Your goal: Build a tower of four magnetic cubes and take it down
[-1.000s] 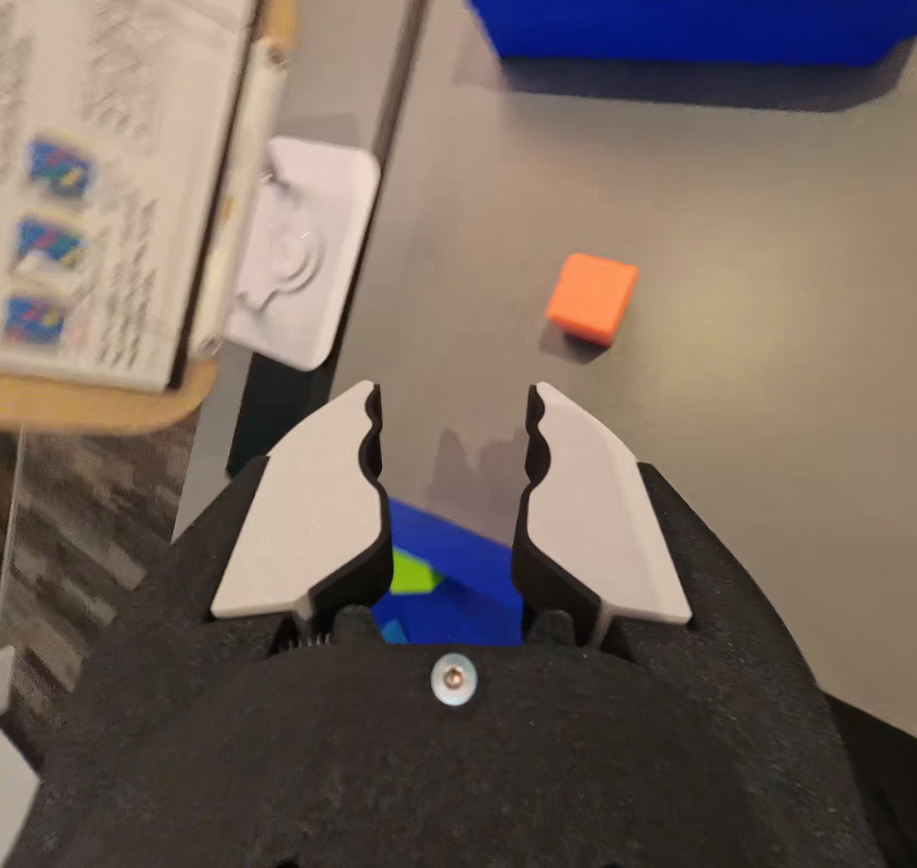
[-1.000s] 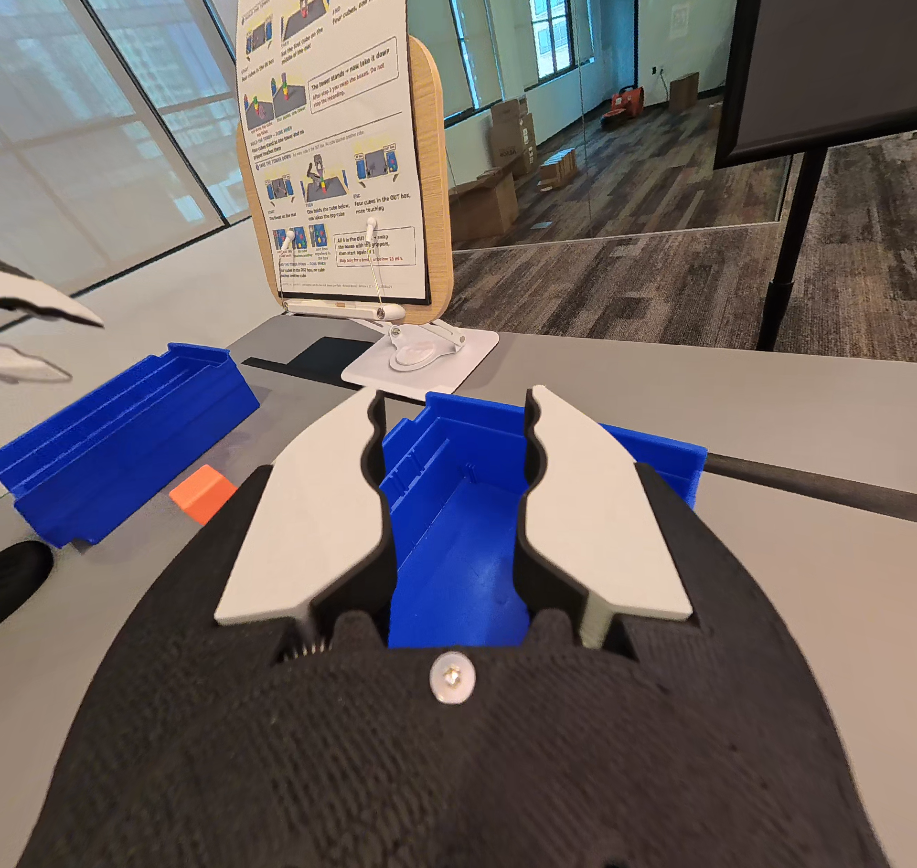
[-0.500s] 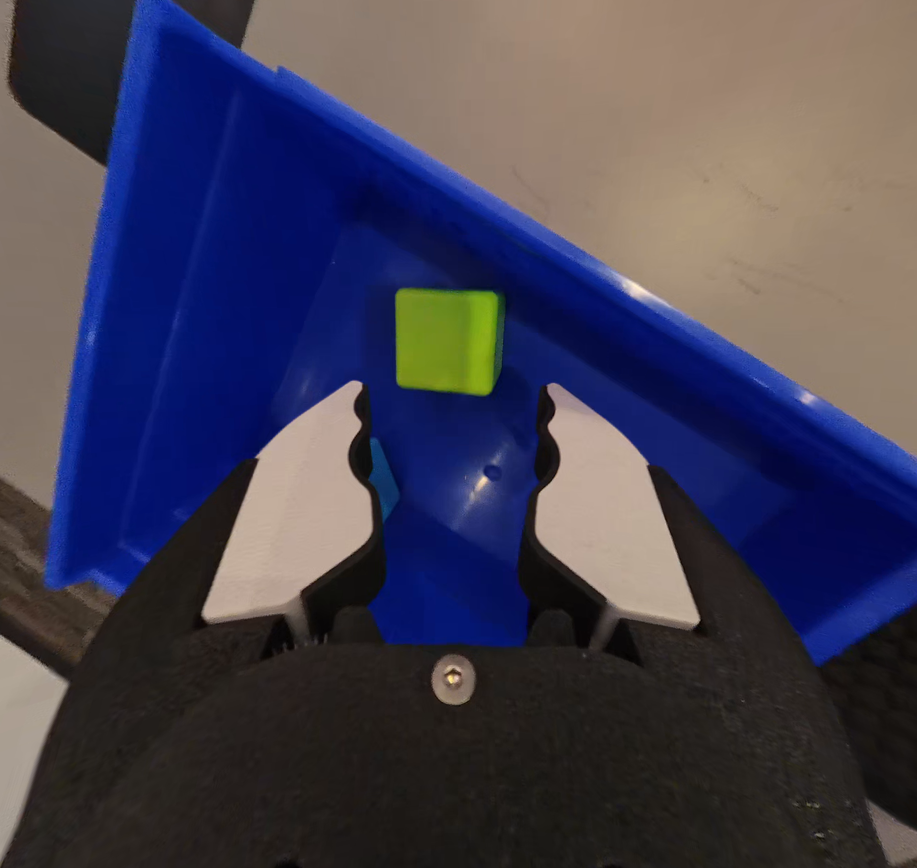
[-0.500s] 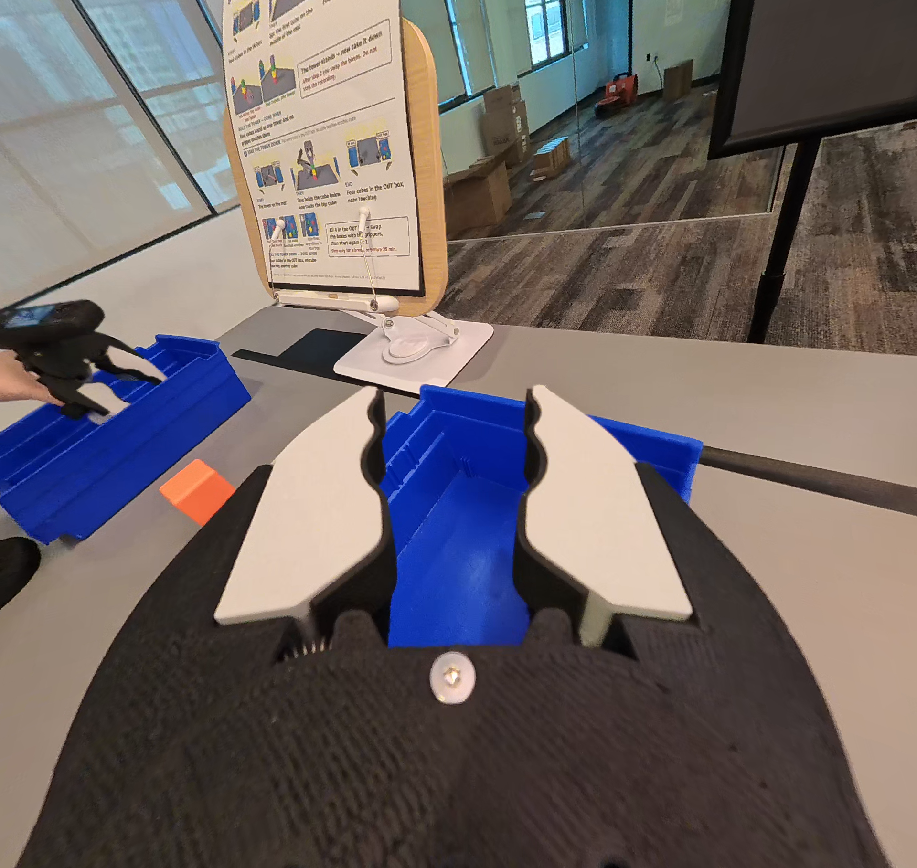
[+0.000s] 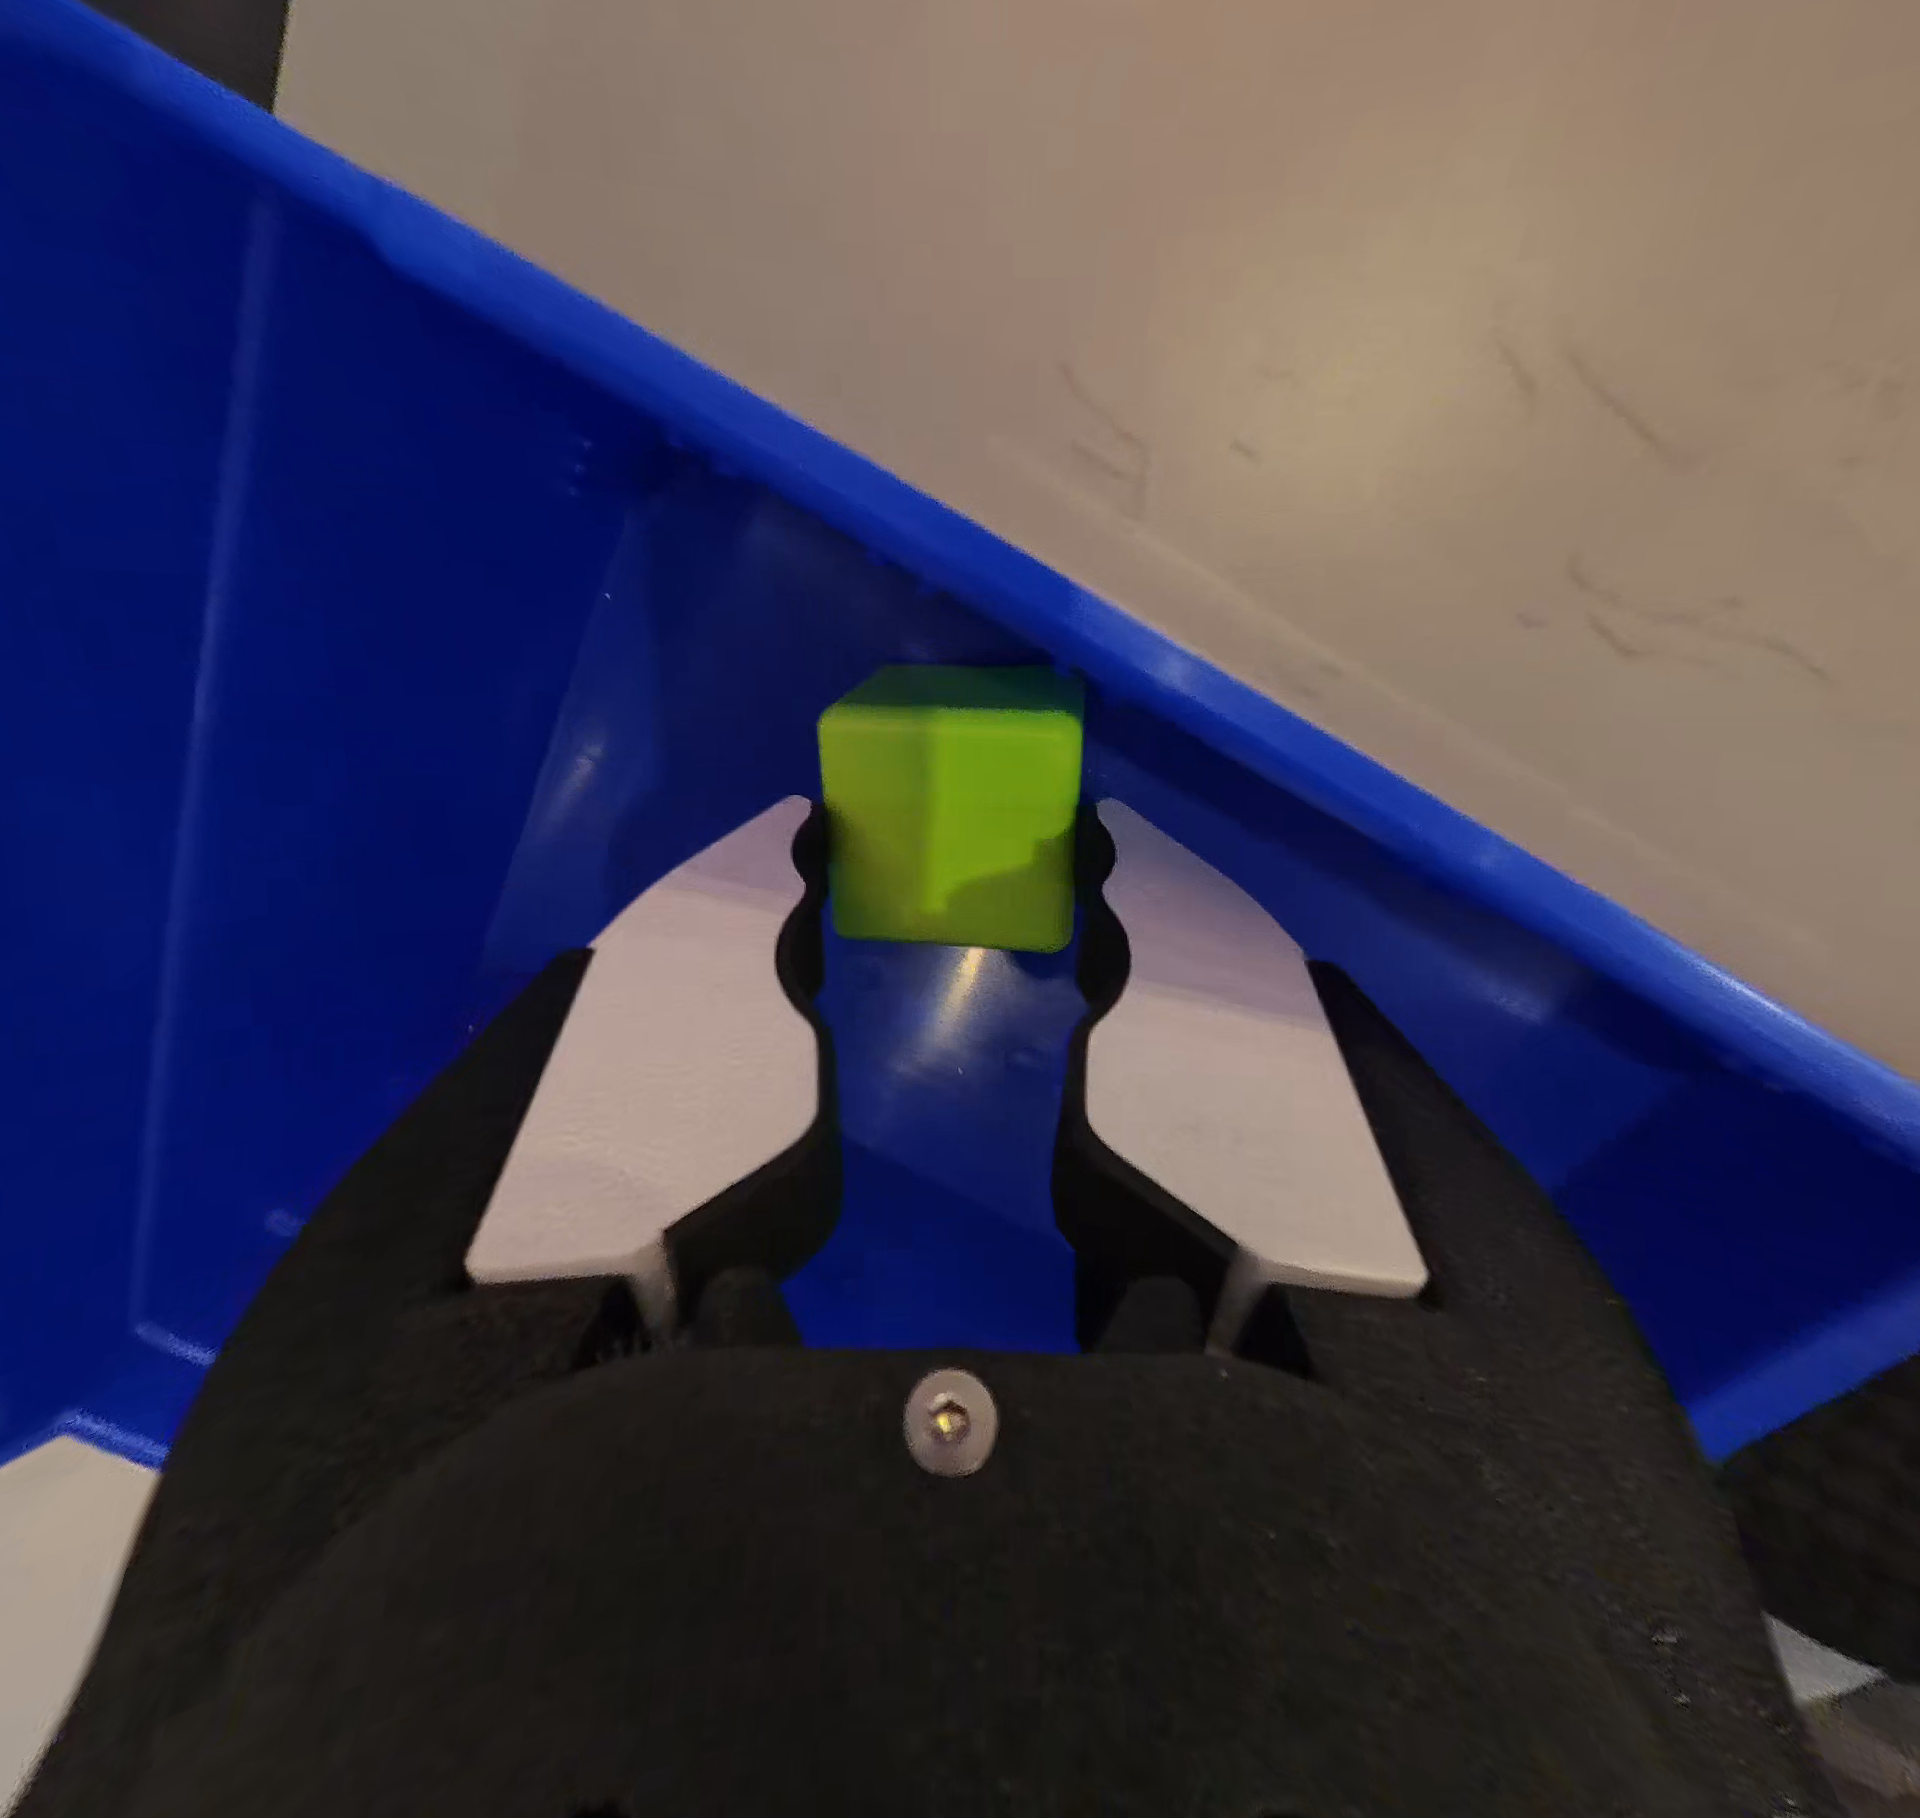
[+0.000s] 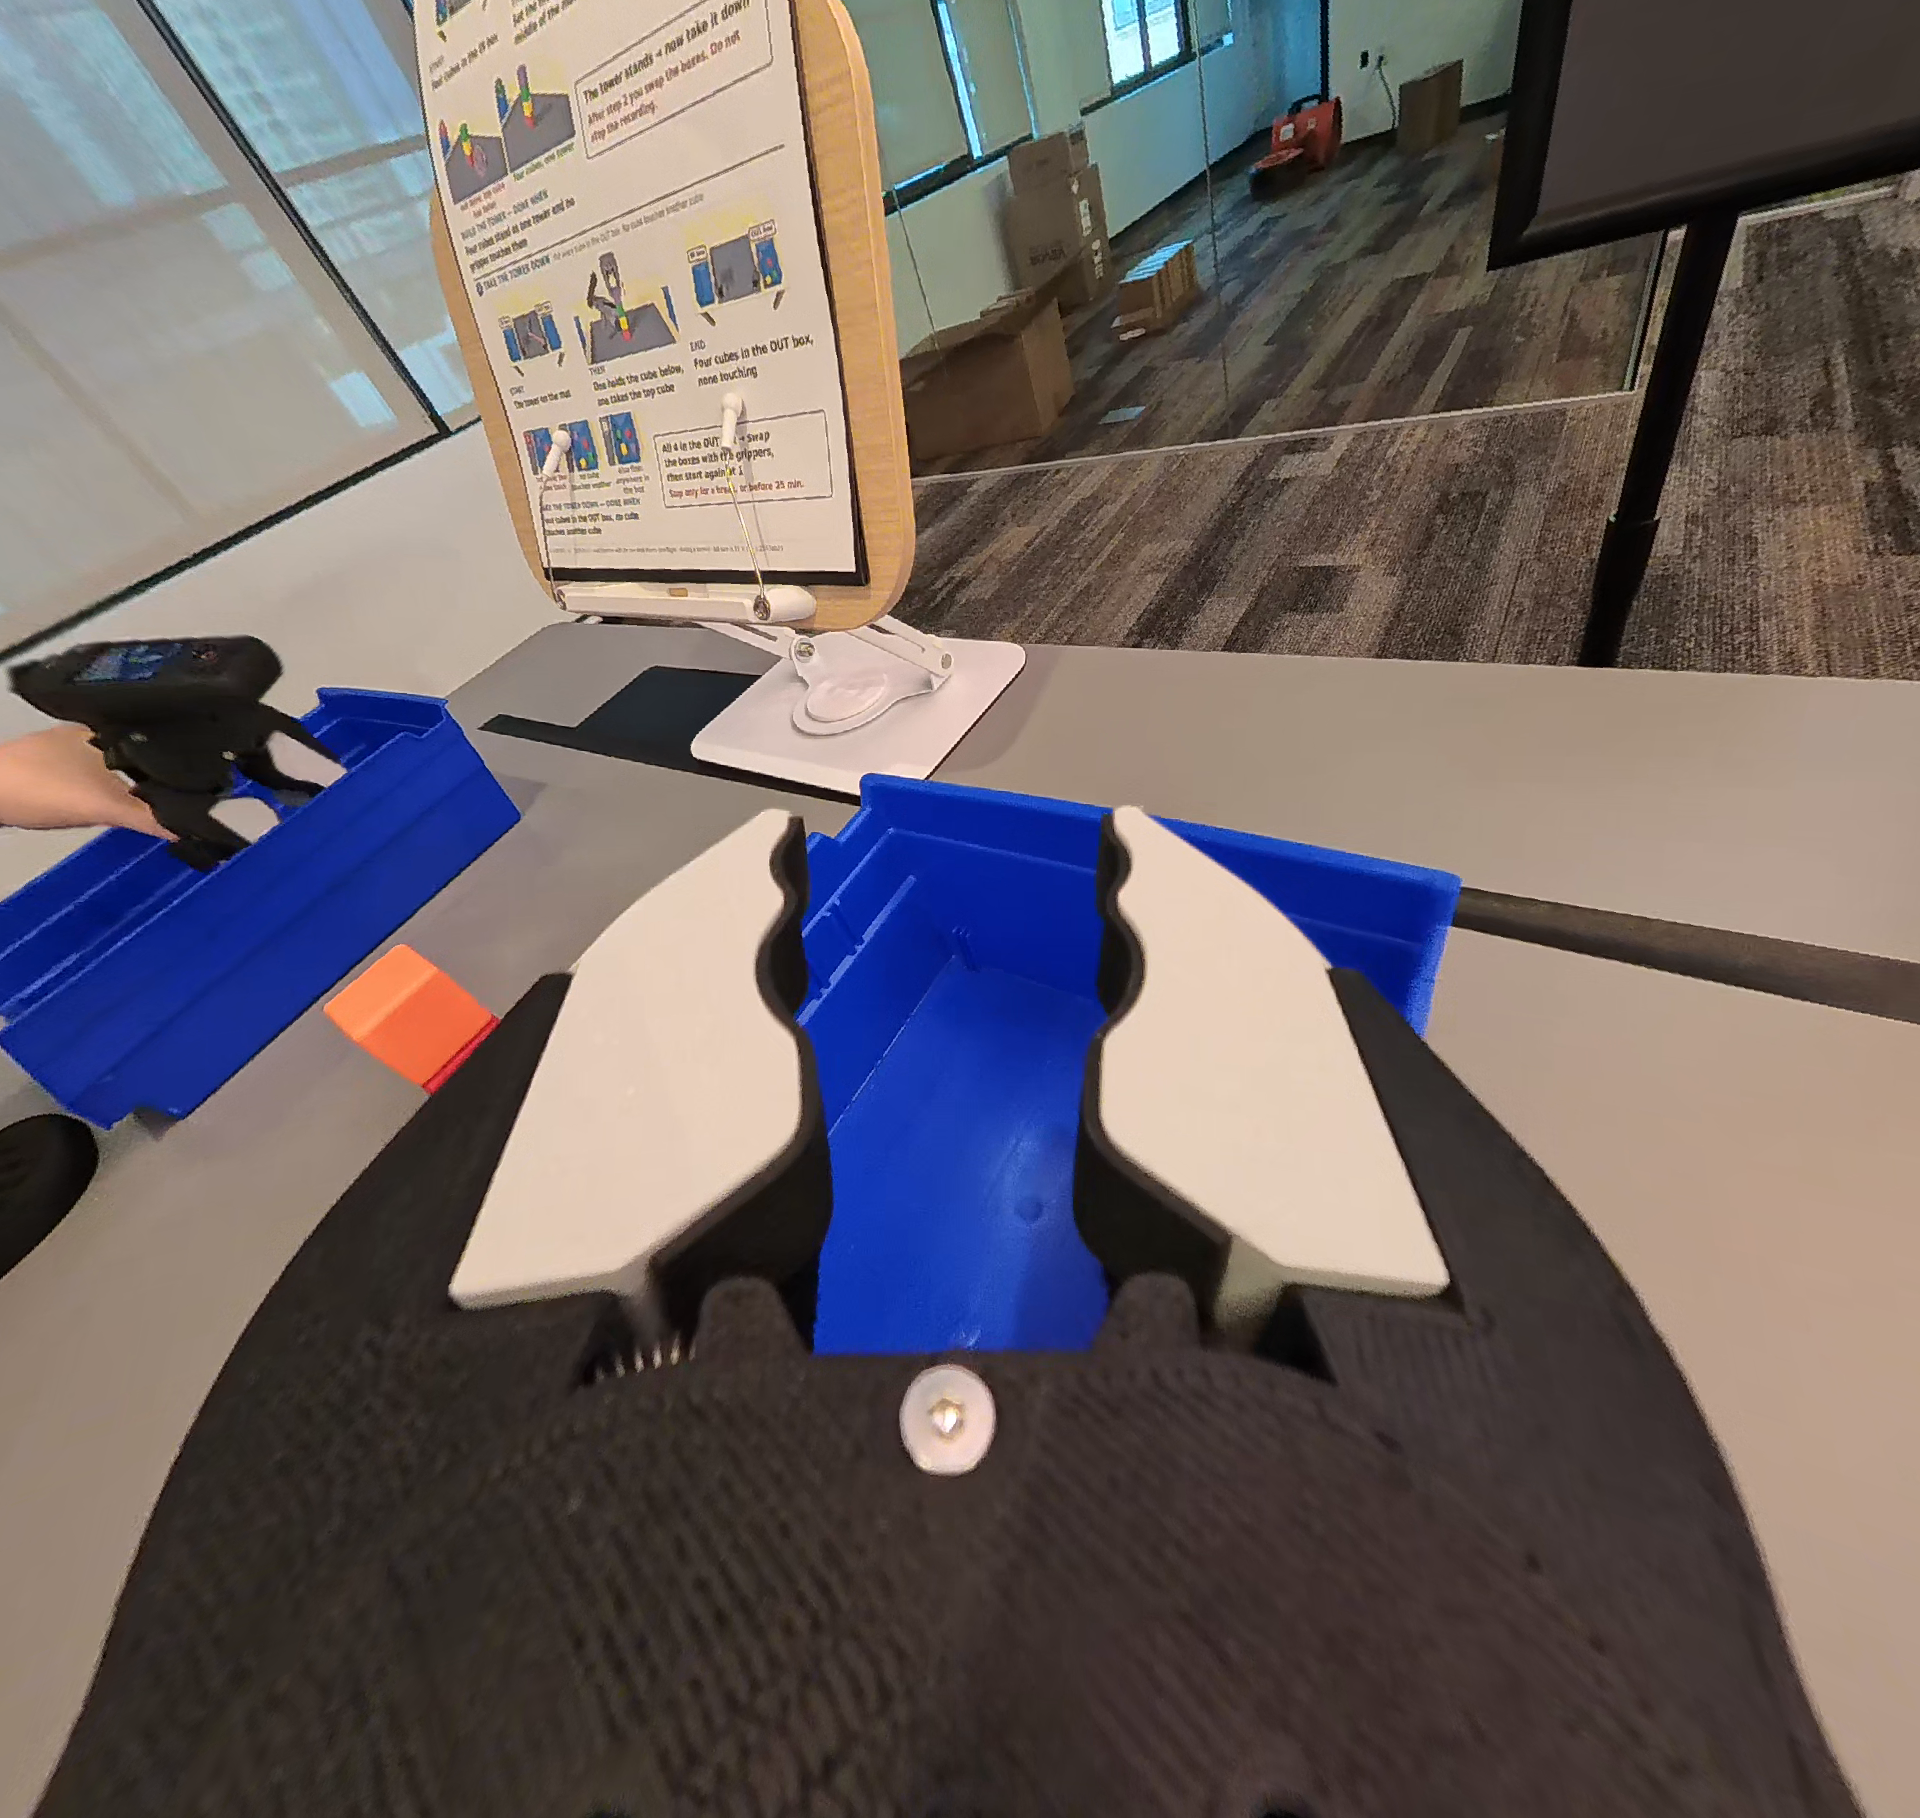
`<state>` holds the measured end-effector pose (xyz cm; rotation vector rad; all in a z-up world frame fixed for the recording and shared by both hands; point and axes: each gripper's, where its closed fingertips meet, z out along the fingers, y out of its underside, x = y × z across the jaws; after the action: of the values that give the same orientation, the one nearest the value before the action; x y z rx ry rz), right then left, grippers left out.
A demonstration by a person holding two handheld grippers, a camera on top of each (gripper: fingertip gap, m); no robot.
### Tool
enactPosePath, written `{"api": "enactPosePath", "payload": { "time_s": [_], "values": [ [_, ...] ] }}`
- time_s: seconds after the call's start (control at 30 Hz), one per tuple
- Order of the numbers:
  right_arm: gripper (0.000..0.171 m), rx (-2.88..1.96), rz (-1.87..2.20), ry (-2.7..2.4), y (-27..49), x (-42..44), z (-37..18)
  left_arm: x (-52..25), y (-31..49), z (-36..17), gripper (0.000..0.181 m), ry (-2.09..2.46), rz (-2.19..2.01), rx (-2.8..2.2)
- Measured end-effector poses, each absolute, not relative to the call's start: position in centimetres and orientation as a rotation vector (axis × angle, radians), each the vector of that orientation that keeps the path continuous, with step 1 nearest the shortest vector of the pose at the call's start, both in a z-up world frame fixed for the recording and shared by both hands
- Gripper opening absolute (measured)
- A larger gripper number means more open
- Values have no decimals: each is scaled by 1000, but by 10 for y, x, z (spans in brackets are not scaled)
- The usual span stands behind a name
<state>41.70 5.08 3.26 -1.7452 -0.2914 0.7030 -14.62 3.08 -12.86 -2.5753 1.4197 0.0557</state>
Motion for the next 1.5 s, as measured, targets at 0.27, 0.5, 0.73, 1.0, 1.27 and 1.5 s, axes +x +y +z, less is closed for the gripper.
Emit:
{"api": "enactPosePath", "payload": {
  "time_s": [0.27, 0.5, 0.73, 1.0, 1.27, 1.5],
  "values": [
    [54, -1765, 696, -292, 56, 416, 28, -139, 31, -14, 45, 1390, 118, -2360],
    [54, -1769, 694, -310, 56, 411, 28, 2, -25, 63, 45, 1711, -97, -1945],
    [54, -1749, 722, -287, 52, 416, 29, 91, -42, 14, 45, 1930, -209, -1870],
    [54, -1756, 708, -278, 52, 423, 27, 113, -40, -25, 45, 2006, -248, -1873],
    [54, -1756, 716, -293, 52, 419, 28, 117, -36, -38, 45, 1985, -335, -1845],
    [54, -1764, 727, -291, 52, 418, 24, 113, -31, -49, 45, 1960, -326, -1837]
  ]
}}
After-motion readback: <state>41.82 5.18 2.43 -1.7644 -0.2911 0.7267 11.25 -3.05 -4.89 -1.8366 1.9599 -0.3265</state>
